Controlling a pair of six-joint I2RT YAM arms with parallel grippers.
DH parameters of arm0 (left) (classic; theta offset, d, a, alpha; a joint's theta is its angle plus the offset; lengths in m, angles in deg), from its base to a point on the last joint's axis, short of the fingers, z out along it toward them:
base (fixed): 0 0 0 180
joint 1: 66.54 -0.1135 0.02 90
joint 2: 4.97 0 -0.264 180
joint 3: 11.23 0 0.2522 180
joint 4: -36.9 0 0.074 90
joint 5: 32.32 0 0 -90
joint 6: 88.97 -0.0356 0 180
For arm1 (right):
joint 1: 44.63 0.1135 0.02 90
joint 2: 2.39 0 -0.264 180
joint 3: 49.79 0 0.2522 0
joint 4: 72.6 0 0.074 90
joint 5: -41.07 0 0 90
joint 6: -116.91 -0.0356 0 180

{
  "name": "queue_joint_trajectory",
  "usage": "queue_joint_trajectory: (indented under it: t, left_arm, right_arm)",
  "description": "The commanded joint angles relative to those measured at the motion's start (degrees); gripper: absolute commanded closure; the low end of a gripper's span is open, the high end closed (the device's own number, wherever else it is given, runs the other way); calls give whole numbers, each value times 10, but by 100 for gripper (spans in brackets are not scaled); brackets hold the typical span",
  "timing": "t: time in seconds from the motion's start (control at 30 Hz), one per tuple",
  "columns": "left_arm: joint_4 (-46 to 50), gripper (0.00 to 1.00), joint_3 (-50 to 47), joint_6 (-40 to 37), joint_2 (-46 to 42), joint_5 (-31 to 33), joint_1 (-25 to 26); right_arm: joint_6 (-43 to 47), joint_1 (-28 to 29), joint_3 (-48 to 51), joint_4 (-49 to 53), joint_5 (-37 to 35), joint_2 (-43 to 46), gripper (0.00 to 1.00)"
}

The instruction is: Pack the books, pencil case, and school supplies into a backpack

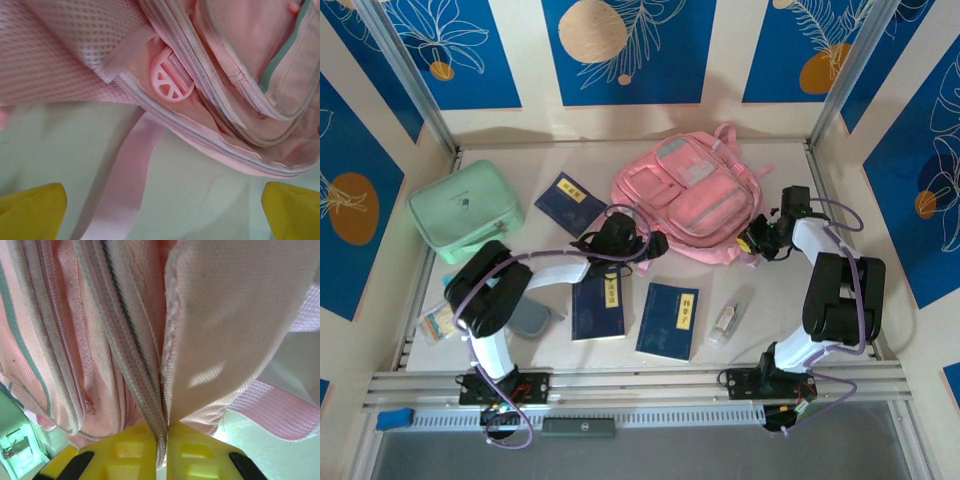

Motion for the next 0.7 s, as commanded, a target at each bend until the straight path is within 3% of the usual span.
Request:
queue_joint_trajectory:
  t: [0.0,0.3,0.67]
  left_arm:
    - [-48,0,48,-5,46,-27,11]
    - [-23,0,165,-35,131,-28,12]
    - [27,1,295,-77,209,-49,-11]
  right_arm:
    - [-1,-20,12,-7,35,41,95]
    - [4,-2,58,20,45,95,98]
    - [-101,144,106,-23,13,134,96]
